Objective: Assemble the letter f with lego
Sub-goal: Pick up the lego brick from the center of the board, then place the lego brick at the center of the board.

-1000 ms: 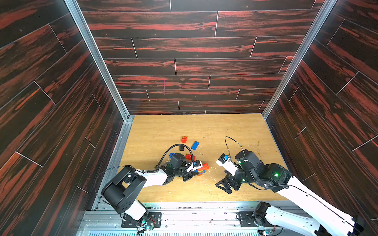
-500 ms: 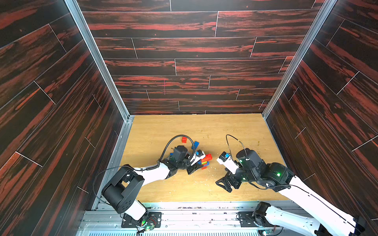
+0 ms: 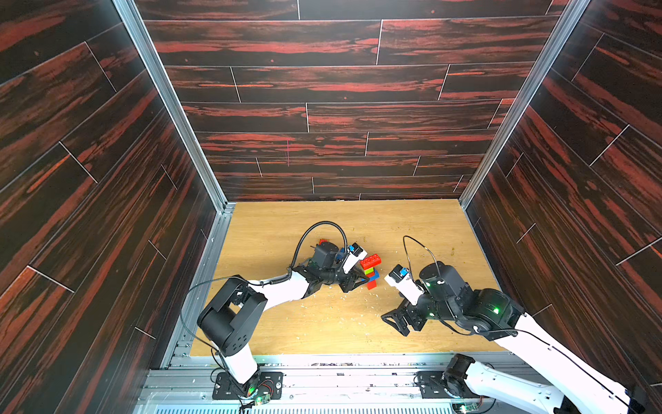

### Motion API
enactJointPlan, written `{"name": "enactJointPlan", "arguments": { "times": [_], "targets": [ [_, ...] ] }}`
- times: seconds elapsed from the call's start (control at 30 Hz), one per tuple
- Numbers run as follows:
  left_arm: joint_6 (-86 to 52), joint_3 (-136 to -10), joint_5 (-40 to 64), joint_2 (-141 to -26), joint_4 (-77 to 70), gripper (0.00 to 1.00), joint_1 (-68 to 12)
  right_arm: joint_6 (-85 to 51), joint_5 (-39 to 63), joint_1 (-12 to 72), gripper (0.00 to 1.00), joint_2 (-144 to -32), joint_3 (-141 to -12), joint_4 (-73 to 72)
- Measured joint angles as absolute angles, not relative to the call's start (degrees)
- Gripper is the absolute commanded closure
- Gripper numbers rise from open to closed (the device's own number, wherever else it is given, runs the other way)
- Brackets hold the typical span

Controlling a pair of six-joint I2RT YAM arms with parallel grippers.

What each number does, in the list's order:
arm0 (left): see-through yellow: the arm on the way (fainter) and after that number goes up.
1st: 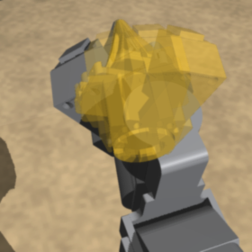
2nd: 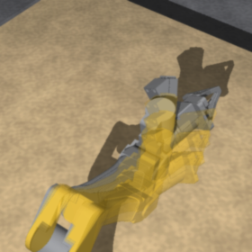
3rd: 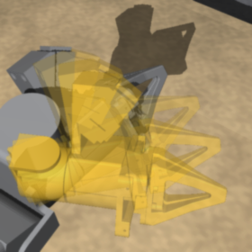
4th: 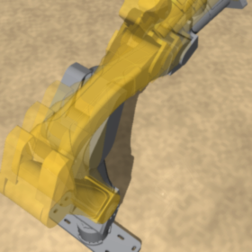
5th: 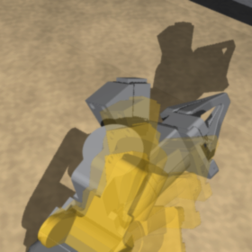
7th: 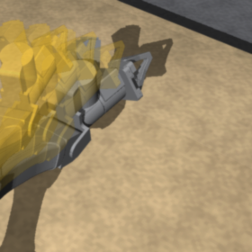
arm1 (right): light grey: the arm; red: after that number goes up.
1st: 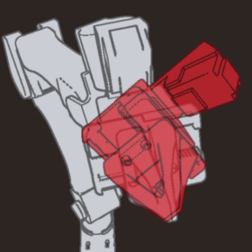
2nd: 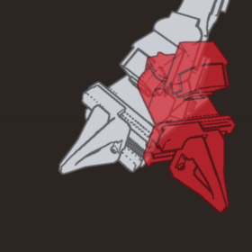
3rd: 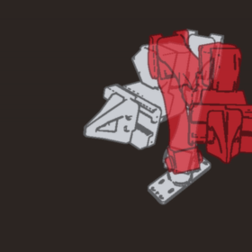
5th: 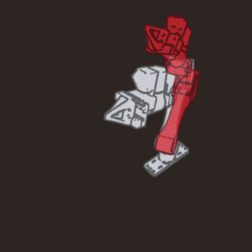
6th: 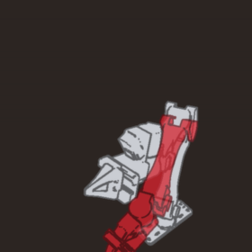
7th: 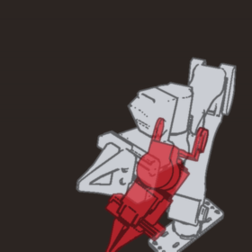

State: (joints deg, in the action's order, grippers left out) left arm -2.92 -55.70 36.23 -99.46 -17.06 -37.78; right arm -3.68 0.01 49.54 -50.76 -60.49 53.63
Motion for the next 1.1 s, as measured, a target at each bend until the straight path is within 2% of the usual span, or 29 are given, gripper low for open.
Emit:
{"name": "enactJointPlan", "arguments": {
  "times": [0.67, 1.1],
  "targets": [
    [-15.2, -72.9, 42.6, -113.1, -9.8, 0.75, -37.8, -8.0, -11.2, 49.5, 0.02, -48.1, -60.2, 50.2],
    [-24.7, -86.2, 43.8, -127.1, -10.1, 0.74, -37.8, -10.1, -11.9, 49.5, 0.02, -48.9, -59.6, 48.8]
  ]
}}
